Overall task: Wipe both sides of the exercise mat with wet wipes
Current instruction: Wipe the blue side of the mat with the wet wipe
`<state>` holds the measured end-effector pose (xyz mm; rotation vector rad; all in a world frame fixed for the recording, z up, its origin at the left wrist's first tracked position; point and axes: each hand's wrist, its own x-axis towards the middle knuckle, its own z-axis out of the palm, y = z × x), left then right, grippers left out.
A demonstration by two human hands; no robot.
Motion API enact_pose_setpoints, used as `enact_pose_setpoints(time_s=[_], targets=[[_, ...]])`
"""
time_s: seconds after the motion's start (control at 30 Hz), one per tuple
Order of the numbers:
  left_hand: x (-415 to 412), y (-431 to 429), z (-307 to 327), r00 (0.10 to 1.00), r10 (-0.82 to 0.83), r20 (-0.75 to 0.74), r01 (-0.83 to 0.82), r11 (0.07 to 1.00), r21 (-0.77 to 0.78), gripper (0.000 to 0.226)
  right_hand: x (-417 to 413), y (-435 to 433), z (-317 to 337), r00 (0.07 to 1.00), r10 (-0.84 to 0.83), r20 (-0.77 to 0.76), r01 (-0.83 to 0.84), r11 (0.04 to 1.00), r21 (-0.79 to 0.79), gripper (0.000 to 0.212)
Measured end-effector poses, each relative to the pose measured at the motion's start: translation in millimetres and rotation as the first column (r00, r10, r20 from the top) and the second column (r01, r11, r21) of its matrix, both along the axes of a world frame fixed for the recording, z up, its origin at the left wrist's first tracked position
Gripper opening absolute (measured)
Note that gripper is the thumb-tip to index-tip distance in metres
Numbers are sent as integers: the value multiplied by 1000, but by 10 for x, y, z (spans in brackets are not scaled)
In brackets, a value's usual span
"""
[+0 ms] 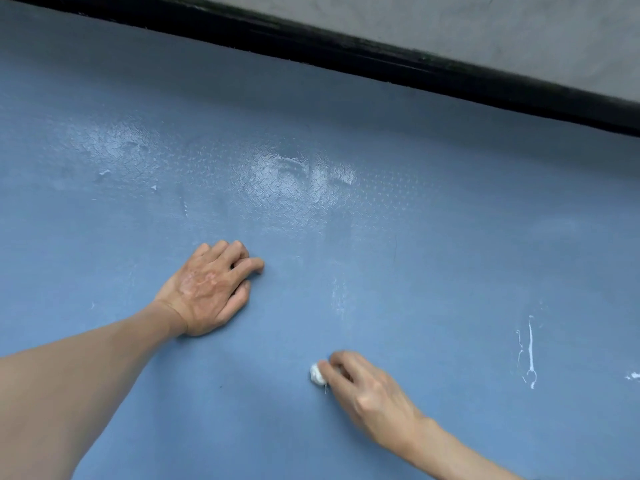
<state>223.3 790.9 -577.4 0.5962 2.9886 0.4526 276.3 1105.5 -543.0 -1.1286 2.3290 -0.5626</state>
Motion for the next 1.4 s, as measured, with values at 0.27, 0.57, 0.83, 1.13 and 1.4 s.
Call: enact_pose_setpoints(time_s=[0.27, 0.57, 0.83, 1.13, 1.4], targets=[[22, -16, -10, 1000, 7, 3, -7, 1000, -19, 28, -873, -440, -18, 950, -265, -165, 257, 964, -71, 27], [4, 34, 10, 1000, 14, 3, -14, 999, -31, 30, 62, 77, -91, 1000, -29, 5, 29, 997, -65, 27], [58, 78, 60, 998, 28, -64, -34, 993, -111, 29, 350, 263, -66, 985, 161, 64, -151, 979, -138, 29], [327, 657, 241, 911, 380, -161, -404, 900, -162, 33, -193, -28, -61, 995, -69, -73, 54, 979, -195, 12], [641, 1578, 81, 833, 553, -22, -542, 823, 168, 27, 580, 442, -138, 970, 236, 59, -217, 949, -227, 7]])
